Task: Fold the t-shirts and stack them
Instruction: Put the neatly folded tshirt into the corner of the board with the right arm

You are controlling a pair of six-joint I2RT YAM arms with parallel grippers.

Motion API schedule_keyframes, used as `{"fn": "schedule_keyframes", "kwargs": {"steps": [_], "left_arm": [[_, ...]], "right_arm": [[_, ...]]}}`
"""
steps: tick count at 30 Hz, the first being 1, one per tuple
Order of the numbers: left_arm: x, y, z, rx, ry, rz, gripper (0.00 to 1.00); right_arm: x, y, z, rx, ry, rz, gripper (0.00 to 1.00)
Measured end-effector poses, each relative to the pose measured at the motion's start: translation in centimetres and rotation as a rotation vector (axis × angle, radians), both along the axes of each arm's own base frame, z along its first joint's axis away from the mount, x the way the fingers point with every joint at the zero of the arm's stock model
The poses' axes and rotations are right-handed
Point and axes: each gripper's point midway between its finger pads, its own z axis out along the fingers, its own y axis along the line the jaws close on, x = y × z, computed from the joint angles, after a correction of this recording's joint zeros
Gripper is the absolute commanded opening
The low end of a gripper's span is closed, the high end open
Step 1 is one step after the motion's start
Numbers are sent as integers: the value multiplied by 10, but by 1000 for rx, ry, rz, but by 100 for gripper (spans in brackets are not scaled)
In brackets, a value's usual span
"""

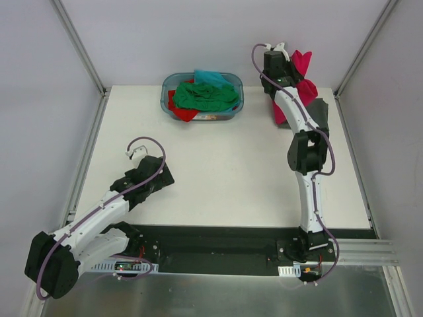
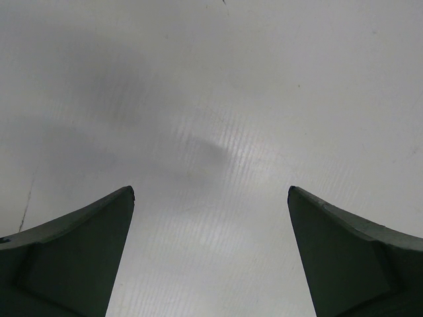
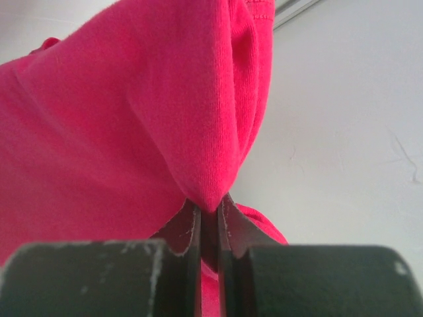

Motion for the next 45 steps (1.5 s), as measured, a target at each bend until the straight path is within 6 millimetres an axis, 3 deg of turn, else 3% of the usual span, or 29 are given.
{"fn": "schedule_keyframes", "kwargs": {"steps": [5, 16, 25, 27, 32, 34, 40, 45], "left_arm": [[-1, 0, -4, 8, 15, 0, 99], [-1, 1, -10, 22, 39, -1, 99], [-2, 1, -14, 33, 58, -1, 99], [-1, 1, -15, 35, 62, -2, 99], [-2, 1, -16, 36, 65, -2, 99], [-2, 1, -16, 37, 65, -2, 99], [-2, -1, -16, 29, 69, -8, 99], [-2, -2, -15, 21, 65, -12, 99]], "right_arm": [[2, -21, -6, 14, -2, -32, 0], [2, -57, -69, 129, 47, -94, 1], [2, -77, -97, 227, 41, -135, 8], [1, -80, -101, 251, 38, -145, 17], [0, -88, -109, 305, 26, -163, 77], [0, -91, -110, 316, 19, -170, 93], [-4, -98, -113, 311, 39, -179, 96], [-19, -94, -116, 339, 92, -163, 96]]}}
